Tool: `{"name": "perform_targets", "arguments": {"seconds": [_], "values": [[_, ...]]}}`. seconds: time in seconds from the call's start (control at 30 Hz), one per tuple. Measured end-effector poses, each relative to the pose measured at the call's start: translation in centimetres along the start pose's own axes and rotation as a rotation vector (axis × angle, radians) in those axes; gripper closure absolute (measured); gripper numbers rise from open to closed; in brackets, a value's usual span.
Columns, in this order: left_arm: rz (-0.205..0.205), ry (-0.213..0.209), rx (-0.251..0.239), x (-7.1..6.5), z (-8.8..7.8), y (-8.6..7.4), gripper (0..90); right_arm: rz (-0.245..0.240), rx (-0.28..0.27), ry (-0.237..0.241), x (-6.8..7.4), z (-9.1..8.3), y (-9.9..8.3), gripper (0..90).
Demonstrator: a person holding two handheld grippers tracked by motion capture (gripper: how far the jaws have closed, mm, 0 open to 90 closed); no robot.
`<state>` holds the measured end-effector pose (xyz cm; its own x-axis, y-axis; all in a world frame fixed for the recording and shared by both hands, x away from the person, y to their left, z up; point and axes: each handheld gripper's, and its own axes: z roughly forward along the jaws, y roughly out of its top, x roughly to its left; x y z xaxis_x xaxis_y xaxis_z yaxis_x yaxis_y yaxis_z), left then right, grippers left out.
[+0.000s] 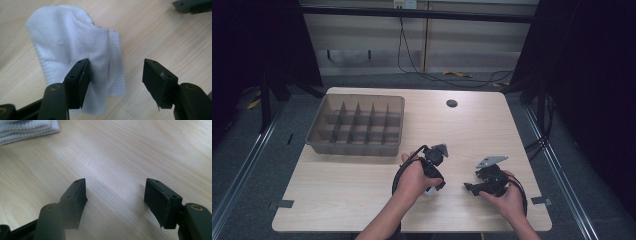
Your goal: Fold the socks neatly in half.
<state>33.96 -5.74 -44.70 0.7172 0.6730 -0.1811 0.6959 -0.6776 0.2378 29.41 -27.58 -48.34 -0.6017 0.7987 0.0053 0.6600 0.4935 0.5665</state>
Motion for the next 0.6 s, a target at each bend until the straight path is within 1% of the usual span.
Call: {"name": "perform_targets", "arguments": {"seconds": [0.03,0.07,0.1,0.13,0.17,0.2,0.23,0.27,0.3,0.33,0.37,0.4,0.43,0.5,0.53,0.6], "values": [[-0.009,-0.002,-0.001,-0.02,0.11,0.02,38.7,0.0,0.0,-0.001,0.02,0.01,0.01,33.8],[-0.014,0.009,-0.004,-0.06,0.13,0.04,39.1,-0.003,-0.001,-0.001,0.02,0.02,0.01,33.8],[0.01,0.031,0.004,-0.15,0.14,0.07,42.7,-0.003,-0.002,0.0,0.02,0.02,0.01,33.8],[0.017,0.037,0.008,-0.26,0.21,0.09,43.6,-0.001,0.0,0.001,0.05,0.02,0.01,33.8],[0.003,0.05,0.005,-0.4,0.3,0.05,43.7,0.0,0.001,0.0,0.06,0.02,0.02,33.8],[0.02,0.076,0.004,-0.49,0.43,0.01,45.9,0.001,0.001,0.0,0.07,0.03,0.04,33.7],[0.027,0.084,0.004,-0.57,0.51,0.0,48.6,0.001,0.002,-0.002,0.09,0.03,0.05,33.6],[0.016,0.088,-0.002,-0.6,0.54,-0.03,48.7,0.001,-0.001,0.002,0.1,0.06,0.05,33.4],[0.014,0.098,-0.009,-0.61,0.58,-0.09,49.1,0.001,0.0,-0.001,0.11,0.05,0.04,33.3],[0.029,0.104,-0.006,-0.6,0.57,-0.15,51.0,0.003,0.001,-0.001,0.13,0.04,0.03,33.3],[0.038,0.105,-0.009,-0.59,0.58,-0.19,51.1,0.002,0.0,-0.001,0.12,0.05,0.03,33.3],[0.045,0.118,-0.019,-0.65,0.62,-0.3,51.5,0.004,0.001,-0.001,0.14,0.04,0.03,33.3],[0.062,0.133,-0.027,-0.77,0.72,-0.4,53.0,0.001,-0.001,-0.001,0.12,0.05,0.03,33.3],[0.068,0.146,-0.038,-0.79,0.77,-0.44,53.1,0.001,0.001,-0.001,0.12,0.05,0.06,33.3],[0.083,0.158,-0.037,-0.78,0.81,-0.45,53.5,-0.002,-0.002,0.003,0.11,0.09,0.06,33.3],[0.093,0.183,-0.044,-0.83,0.9,-0.42,55.2,-0.006,0.0,0.004,0.08,0.09,0.08,33.3]]}}
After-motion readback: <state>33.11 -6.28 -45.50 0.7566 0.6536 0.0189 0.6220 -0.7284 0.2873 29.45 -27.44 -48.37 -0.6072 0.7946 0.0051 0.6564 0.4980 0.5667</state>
